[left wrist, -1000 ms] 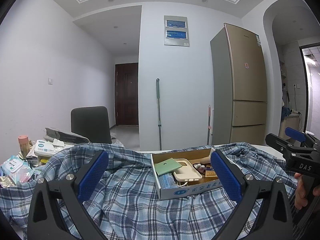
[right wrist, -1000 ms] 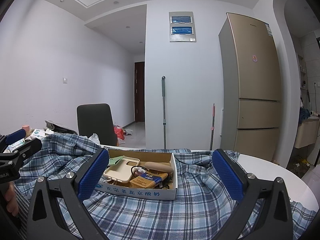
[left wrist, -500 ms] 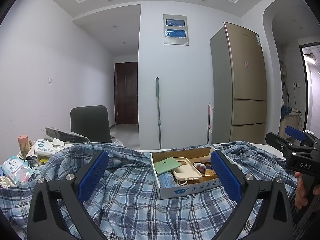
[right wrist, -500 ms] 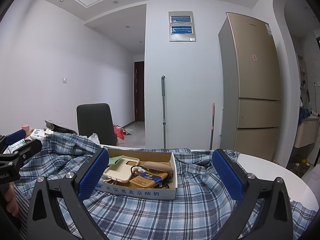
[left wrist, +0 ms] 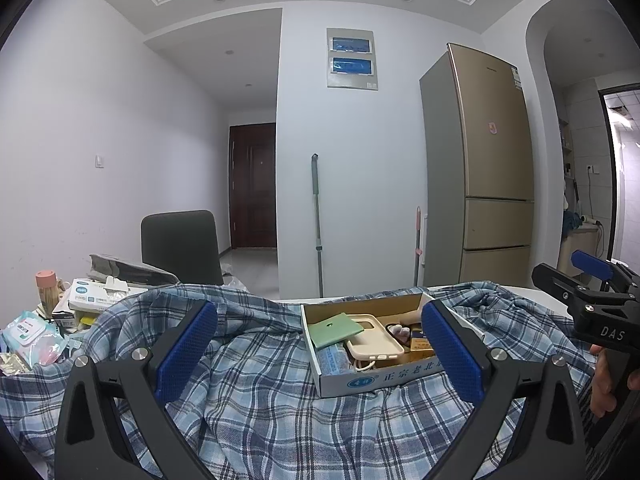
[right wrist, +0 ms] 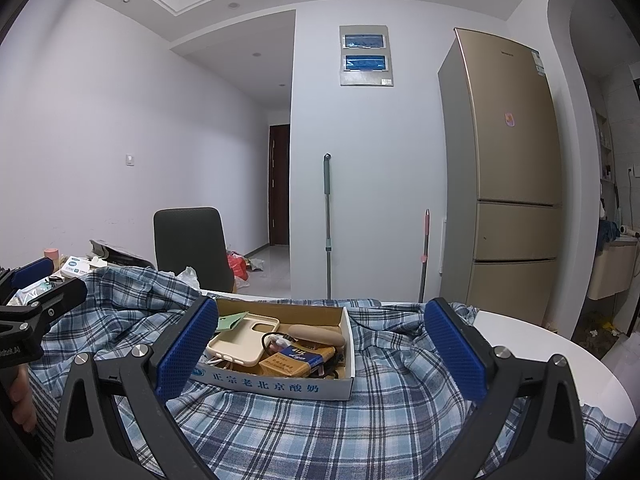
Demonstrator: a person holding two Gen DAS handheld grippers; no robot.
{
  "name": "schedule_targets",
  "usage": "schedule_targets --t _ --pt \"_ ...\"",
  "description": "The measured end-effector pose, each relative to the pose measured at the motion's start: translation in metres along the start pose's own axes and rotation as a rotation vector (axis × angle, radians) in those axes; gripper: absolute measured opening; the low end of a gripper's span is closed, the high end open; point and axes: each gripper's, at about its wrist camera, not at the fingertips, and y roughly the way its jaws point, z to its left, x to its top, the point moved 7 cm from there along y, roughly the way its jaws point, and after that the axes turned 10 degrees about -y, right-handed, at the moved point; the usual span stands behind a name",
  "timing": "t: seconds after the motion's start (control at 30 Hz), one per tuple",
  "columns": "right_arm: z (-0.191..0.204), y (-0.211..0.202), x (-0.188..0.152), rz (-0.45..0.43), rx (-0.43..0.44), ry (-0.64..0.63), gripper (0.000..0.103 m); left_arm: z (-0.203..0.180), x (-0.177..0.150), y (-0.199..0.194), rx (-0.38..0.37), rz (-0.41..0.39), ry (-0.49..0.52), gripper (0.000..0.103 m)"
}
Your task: Organize soft objects
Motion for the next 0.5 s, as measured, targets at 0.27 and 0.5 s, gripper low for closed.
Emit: schedule_targets --t 0.27,0.5 --pt "0.0001 0.0 0.0001 0.0 0.0 0.0 0.103 0.0001 0.0006 0.0 0.0 -0.001 -0.001 0.103" --pt "0.0019 0.0012 -0.0002 0.009 -0.001 0.004 0.103 -0.0006 0.0003 0.0006 -0.001 -0.001 0.0 0.103"
